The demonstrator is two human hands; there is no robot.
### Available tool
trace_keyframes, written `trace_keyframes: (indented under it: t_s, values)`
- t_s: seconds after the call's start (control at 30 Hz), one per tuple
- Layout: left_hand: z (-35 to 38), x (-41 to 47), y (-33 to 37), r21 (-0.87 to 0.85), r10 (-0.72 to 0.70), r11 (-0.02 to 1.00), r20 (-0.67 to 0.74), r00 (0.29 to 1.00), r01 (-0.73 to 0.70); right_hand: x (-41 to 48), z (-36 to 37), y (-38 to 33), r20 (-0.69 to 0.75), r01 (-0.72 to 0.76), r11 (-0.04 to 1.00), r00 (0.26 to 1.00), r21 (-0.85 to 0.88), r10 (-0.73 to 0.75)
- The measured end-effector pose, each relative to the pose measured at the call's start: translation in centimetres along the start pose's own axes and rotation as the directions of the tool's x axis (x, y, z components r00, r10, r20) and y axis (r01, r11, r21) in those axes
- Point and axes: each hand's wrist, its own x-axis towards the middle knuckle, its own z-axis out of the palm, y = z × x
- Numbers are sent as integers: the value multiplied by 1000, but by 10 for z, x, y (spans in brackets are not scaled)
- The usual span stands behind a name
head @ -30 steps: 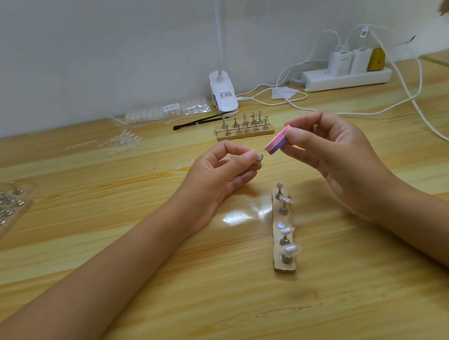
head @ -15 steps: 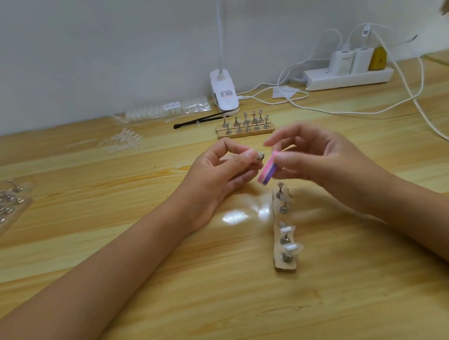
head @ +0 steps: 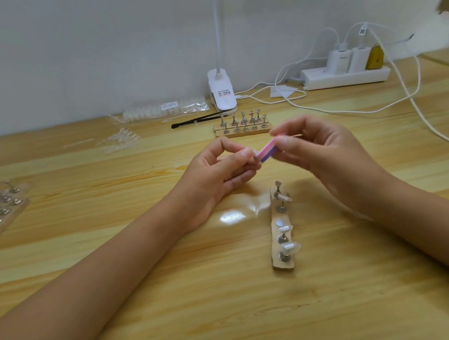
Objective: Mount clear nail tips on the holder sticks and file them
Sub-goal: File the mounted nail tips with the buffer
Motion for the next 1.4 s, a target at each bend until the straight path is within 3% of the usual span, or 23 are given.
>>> trace_keyframes:
  t_s: [0.13,0.43,0.53,0.67,0.8,1.13,1.2,1.3,1.4]
  values:
    - [1,-1,-1,29,4,1000,-11,1000,-3,6,-14,-1,-213,6,989,977,145,25]
    - [3,-2,2,37,-33,999,-59,998,36,11,-17,1,-207,-77,987,973,142,106]
    - [1,-3,8,145,-80,985,-70,994,90,13,-22,1,-212,-114,982,966,153,145]
    - [1,-8,20,427,-205,880,-49,978,206,16,-26,3,-220,-144,975,959,171,180]
    - [12,-18,34,576,-307,786,49,951,224,17,-28,5,-196,-175,969,958,172,208]
    - [27,-20,27,710,-304,660,-46,952,245,19,-30,9,-177,-209,966,956,151,234]
    - [27,-20,28,759,-286,612,-49,957,222,19,-30,10,-176,-209,967,956,145,233]
    - [24,-20,34,893,-159,437,-40,987,106,19,-31,11,-176,-206,969,957,139,229]
    - [24,-27,54,913,-77,383,179,981,-137,20,-32,11,-179,-207,969,957,133,229]
